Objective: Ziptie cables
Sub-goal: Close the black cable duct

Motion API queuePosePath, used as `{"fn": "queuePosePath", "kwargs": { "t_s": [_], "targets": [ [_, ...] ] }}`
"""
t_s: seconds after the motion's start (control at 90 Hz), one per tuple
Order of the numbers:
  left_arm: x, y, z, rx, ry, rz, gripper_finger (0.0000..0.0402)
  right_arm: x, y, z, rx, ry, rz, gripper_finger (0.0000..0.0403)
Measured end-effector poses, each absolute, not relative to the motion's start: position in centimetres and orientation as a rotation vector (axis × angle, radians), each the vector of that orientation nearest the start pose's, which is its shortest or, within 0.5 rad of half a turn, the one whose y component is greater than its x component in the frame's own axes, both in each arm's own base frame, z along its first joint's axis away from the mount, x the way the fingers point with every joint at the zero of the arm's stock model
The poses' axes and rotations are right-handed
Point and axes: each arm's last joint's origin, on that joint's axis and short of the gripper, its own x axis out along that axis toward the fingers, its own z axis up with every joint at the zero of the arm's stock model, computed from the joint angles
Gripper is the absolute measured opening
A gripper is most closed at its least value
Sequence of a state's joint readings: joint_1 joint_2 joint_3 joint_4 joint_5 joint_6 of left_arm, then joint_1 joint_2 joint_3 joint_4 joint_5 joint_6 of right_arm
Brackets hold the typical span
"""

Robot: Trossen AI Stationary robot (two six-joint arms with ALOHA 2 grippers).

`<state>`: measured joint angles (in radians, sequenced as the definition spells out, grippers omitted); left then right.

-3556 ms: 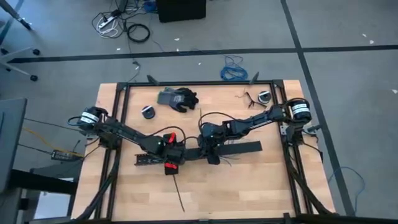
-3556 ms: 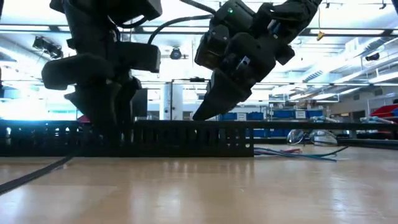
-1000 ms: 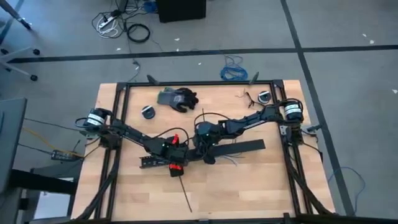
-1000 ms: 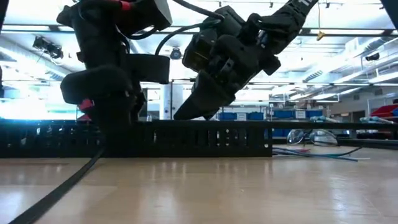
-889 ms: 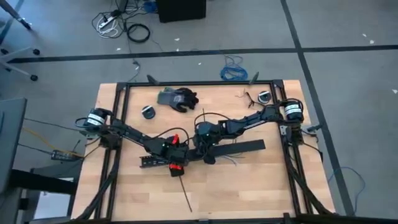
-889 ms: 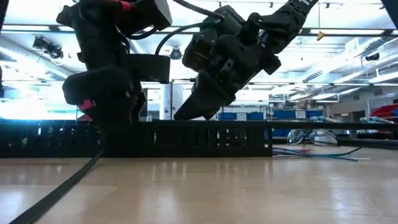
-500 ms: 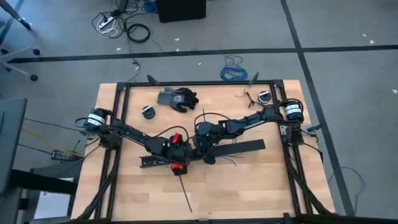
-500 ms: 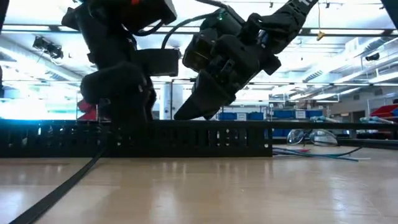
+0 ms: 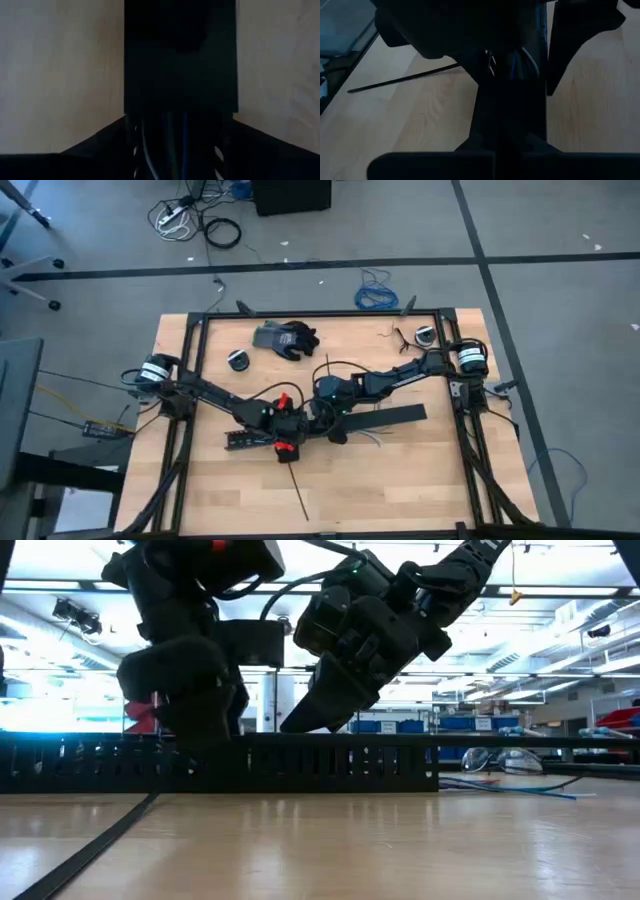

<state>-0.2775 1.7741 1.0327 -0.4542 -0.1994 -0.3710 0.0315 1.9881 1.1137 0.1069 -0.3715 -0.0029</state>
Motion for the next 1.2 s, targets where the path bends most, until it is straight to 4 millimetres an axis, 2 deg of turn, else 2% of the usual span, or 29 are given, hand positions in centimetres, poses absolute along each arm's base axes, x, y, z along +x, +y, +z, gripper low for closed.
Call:
{"fn": "queuePosePath", "kwargs": {
  "t_s": [0.156, 0.644, 0.922, 1.2],
  "targets": [
    [32.13, -8.57, 15.8, -0.044, 1.161, 0.145, 0.0247, 39.76, 2.13, 12.94, 0.137, 0.761, 0.397, 0.0],
    [32.13, -8.53, 15.77, -0.043, 1.162, 0.144, 0.0242, 39.76, 2.05, 12.93, 0.131, 0.759, 0.398, 0.0],
    [32.11, -8.51, 15.8, -0.042, 1.162, 0.144, 0.0214, 39.76, 2.03, 12.93, 0.13, 0.759, 0.397, 0.0],
    [32.12, -8.5, 15.8, -0.043, 1.161, 0.144, 0.0213, 39.81, 2.03, 12.91, 0.132, 0.748, 0.405, 0.0]
  ]
}}
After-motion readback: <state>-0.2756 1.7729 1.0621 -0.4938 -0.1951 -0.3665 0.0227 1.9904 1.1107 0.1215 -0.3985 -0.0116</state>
